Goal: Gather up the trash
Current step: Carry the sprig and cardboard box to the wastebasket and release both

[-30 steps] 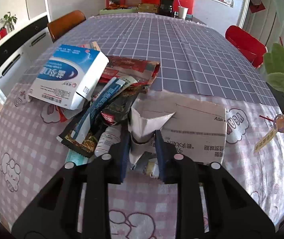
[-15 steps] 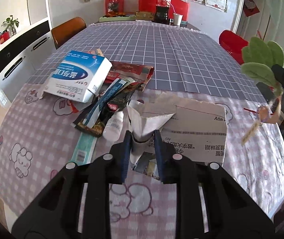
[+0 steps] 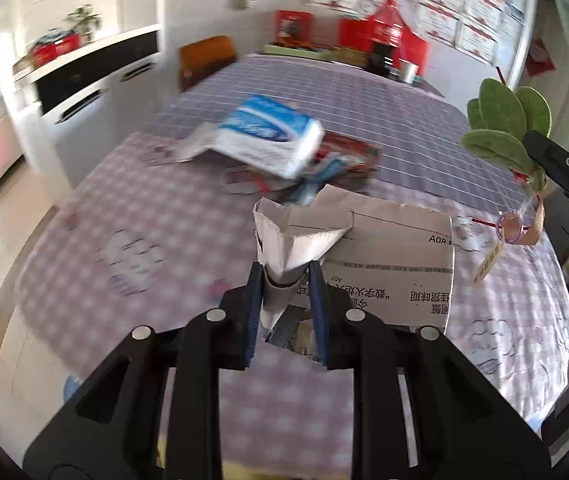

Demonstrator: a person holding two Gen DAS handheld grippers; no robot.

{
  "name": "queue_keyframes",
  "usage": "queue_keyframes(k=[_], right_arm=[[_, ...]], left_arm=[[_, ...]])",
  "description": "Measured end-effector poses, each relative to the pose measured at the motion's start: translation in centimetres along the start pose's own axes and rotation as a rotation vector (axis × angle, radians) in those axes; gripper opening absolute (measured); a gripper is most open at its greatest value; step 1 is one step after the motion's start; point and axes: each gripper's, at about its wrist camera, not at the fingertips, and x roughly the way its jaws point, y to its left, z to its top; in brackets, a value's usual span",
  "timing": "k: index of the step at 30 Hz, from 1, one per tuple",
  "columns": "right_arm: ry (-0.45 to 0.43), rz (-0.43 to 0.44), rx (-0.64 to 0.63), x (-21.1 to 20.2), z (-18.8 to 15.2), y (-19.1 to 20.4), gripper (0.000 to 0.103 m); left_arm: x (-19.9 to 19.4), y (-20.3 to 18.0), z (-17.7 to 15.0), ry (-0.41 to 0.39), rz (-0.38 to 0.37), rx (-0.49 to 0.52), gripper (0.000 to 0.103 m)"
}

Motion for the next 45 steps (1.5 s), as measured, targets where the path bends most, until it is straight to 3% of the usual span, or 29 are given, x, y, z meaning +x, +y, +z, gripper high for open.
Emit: queue_keyframes(k=[8,29,36,42,44,45], right_arm=[[0.071,0.112,-0.079,3.2,-1.9,7.5,0.01],[0.335,0.479,-0.325,10.4,-12.2,30.8,0.01],[0.435,0.563,-0.41,12.0,-16.7,37.4,0.01],[0.534,0.586,-0.46,14.4,-20.9,40.8,0.01],[0.559,0.585,-0.469,15.2,-22.0,41.3,0.01],[0.574,0.578,-0.477,15.7,-22.6,41.5,0.01]], left_arm=[[-3.7,8.3,-2.2,-0.058,0.115,-0.128,0.023],[-14.5,29.1,-11.1,-0.121,0.463,-0.482,0.023],[-15.5,34.2,-14.9,-0.074,0.535,-0.591,0.023],[-13.2,37.8,-17.4,0.019,0.552,-0.651,0.023],[-12.1,38.5,-18.1,0.053,0.55,-0.64,0.029],[-11.0,39.1,-18.7,0.079,0.557,-0.618,0.055]])
